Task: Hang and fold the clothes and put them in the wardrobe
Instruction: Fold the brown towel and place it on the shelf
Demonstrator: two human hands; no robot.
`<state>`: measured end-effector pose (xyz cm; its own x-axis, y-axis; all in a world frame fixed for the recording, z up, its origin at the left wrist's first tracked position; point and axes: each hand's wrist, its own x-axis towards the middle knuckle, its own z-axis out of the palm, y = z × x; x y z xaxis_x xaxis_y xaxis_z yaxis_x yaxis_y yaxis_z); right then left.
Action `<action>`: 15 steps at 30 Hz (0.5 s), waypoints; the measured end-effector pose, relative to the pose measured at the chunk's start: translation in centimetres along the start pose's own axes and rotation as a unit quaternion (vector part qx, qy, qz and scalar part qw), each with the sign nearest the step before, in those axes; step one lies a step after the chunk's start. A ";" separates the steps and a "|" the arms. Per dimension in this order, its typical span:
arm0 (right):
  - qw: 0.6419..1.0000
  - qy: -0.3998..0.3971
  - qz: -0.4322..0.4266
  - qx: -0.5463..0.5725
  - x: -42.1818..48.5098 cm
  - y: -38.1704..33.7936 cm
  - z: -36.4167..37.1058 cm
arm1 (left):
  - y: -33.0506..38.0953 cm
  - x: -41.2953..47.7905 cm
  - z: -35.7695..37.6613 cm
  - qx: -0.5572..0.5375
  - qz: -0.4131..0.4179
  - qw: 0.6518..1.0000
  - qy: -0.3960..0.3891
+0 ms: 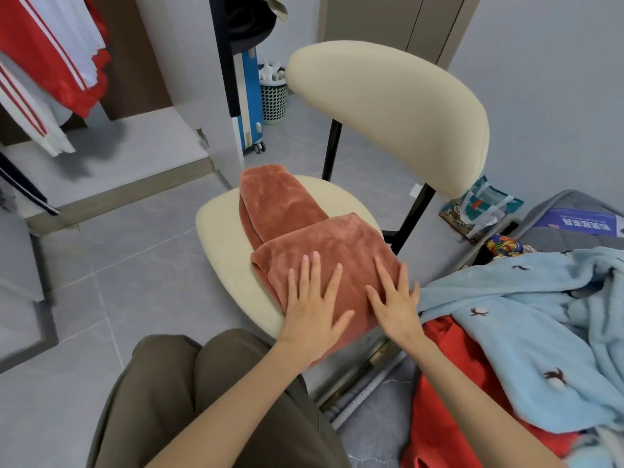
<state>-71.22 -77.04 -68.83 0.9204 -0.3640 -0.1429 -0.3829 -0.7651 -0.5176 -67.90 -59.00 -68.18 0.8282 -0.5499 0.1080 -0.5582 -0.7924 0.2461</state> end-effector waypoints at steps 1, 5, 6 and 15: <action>0.998 -0.011 0.036 0.059 -0.5 0.3 0.2 | 0.4 -0.5 0.4 0.014 0.022 1.000 -0.010; 0.966 -0.029 0.059 0.252 -1.8 1.0 1.0 | 0.7 -1.9 2.5 0.084 0.025 0.993 -0.083; 0.960 -0.028 0.052 0.274 -1.8 1.0 1.2 | 0.6 -2.0 2.8 0.097 0.017 0.991 -0.090; 0.943 0.071 0.073 0.316 -1.5 0.5 1.5 | -0.1 -1.4 1.2 0.084 -0.001 0.986 -0.141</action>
<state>-72.62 -76.09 -70.11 0.8246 -0.5423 -0.1607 -0.3404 -0.2489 -0.9067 -69.11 -58.46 -69.52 0.7961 -0.5804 -0.1710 -0.5759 -0.8136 0.0804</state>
